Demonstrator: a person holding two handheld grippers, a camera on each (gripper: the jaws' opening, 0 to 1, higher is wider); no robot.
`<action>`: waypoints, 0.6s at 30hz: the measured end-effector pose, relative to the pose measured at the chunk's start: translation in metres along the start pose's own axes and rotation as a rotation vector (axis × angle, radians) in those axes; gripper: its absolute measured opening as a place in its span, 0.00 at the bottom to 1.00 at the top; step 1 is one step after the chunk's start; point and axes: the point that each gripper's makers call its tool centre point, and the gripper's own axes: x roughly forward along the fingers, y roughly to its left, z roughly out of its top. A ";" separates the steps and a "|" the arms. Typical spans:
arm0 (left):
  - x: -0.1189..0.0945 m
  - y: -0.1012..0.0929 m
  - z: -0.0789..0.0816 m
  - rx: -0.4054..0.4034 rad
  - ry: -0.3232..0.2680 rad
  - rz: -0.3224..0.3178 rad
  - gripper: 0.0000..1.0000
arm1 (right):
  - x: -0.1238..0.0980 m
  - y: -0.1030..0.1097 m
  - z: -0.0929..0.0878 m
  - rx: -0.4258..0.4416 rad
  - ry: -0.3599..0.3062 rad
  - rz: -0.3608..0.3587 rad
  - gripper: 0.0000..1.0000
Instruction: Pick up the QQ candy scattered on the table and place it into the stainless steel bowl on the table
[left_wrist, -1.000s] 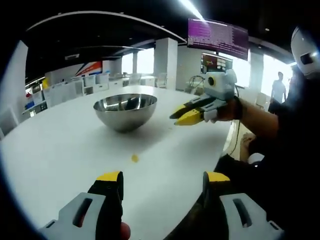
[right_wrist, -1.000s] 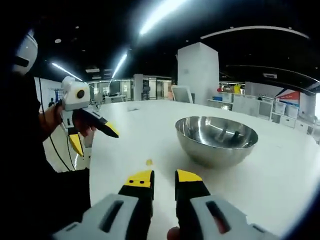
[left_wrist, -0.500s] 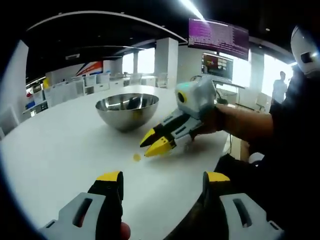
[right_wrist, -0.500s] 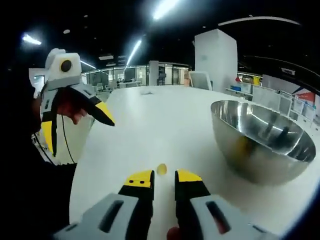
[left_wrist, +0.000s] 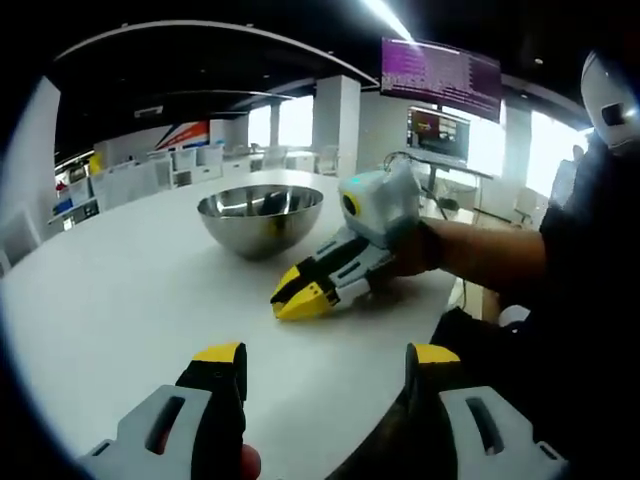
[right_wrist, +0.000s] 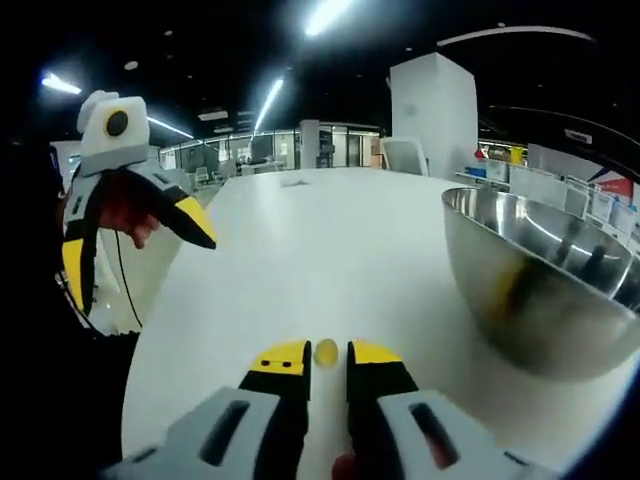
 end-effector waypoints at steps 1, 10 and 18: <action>0.000 0.000 -0.001 -0.001 0.001 0.001 0.65 | 0.000 0.000 0.000 0.003 0.000 0.000 0.15; 0.001 0.000 0.000 -0.001 0.000 0.000 0.65 | 0.001 0.000 0.000 -0.023 -0.012 -0.010 0.08; 0.004 -0.002 0.001 0.002 0.002 -0.005 0.65 | -0.009 -0.002 0.006 -0.011 -0.033 -0.021 0.07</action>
